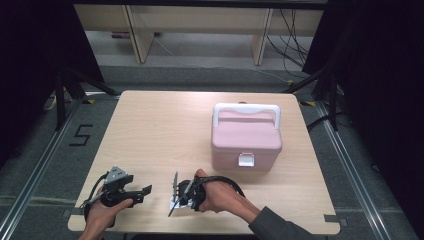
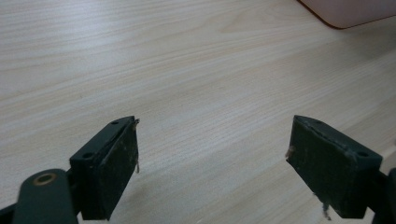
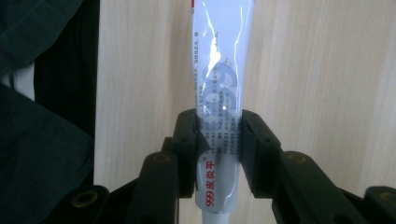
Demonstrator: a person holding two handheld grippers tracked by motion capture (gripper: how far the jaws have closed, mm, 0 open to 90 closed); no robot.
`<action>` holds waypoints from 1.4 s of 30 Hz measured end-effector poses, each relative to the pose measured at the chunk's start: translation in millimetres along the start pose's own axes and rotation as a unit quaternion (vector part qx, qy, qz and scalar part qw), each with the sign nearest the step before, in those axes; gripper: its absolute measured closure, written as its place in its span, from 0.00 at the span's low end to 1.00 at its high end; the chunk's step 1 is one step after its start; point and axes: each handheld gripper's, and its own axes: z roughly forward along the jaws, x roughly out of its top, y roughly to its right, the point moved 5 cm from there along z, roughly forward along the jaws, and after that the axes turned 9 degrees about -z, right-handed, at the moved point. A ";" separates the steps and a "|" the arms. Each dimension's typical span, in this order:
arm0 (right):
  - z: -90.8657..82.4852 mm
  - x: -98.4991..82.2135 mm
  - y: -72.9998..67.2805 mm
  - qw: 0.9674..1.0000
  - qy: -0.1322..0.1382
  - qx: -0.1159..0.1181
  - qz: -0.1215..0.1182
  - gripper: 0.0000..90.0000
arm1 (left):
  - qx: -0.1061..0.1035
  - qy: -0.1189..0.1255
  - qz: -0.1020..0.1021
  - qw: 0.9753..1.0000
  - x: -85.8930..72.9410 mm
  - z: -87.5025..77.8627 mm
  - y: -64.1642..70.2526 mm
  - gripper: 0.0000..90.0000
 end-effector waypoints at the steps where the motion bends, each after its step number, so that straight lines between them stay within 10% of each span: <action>1: -3.9 -4.7 0.3 1.000 -0.008 -0.007 0.000 0.78 | 0.000 0.000 0.000 1.000 -0.3 0.2 0.0 0.17; 15: -34.1 -85.6 -20.8 0.998 0.016 -0.025 0.057 0.78 | 0.000 0.017 -0.020 1.000 1.5 1.3 -0.3 0.17; 17: -34.1 -90.4 -19.0 0.999 0.023 -0.029 0.036 0.78 | 0.003 0.002 -0.006 1.000 0.7 -0.8 -1.7 0.17; 18: -36.8 -99.6 -26.0 0.997 0.017 -0.025 0.075 0.78 | 0.003 0.001 -0.006 1.000 0.9 -0.6 -1.4 0.17; 25: -49.3 -150.6 -35.0 0.993 0.013 -0.047 0.104 0.78 | 0.003 0.011 -0.019 1.000 0.4 1.8 0.9 0.17; 34: -50.2 -204.1 -43.4 0.979 -0.002 -0.049 0.196 0.78 | 0.003 0.010 -0.017 1.000 -1.1 4.7 1.3 0.17; 42: -44.0 -239.3 -35.6 0.980 -0.002 -0.036 0.196 0.78 | 0.007 0.004 -0.016 1.000 -1.2 4.2 -0.2 0.17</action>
